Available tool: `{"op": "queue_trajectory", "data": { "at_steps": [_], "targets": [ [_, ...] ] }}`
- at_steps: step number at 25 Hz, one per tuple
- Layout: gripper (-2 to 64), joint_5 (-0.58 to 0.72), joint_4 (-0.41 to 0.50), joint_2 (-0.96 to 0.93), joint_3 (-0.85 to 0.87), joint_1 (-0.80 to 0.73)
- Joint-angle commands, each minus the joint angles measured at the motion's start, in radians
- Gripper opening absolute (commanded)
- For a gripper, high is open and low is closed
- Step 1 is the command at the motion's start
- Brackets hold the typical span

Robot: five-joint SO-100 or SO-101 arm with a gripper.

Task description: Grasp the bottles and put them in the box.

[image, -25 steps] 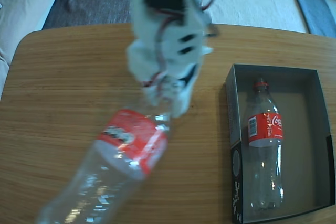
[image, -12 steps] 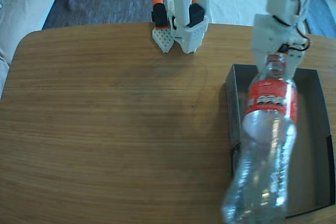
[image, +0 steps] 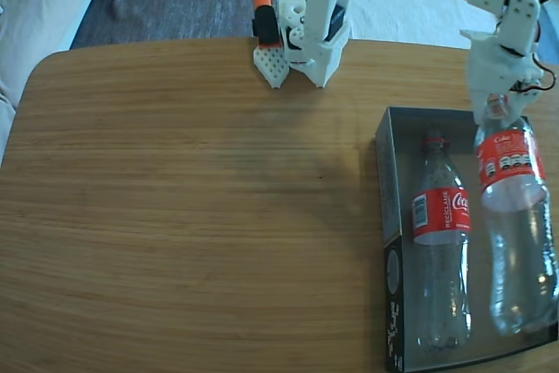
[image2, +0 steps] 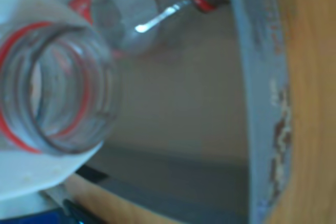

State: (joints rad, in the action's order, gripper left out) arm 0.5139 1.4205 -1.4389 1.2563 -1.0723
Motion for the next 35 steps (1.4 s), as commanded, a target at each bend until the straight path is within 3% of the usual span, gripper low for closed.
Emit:
{"op": "queue_trajectory", "data": {
  "at_steps": [1, 13, 35],
  "targets": [
    [-0.4, 0.003, -0.009, 0.023, -0.112, -0.012],
    [-0.4, 0.006, 0.006, 0.370, -0.476, -0.003],
    [-0.4, 0.009, 0.000, 0.402, -0.465, -0.017]
  ]
}}
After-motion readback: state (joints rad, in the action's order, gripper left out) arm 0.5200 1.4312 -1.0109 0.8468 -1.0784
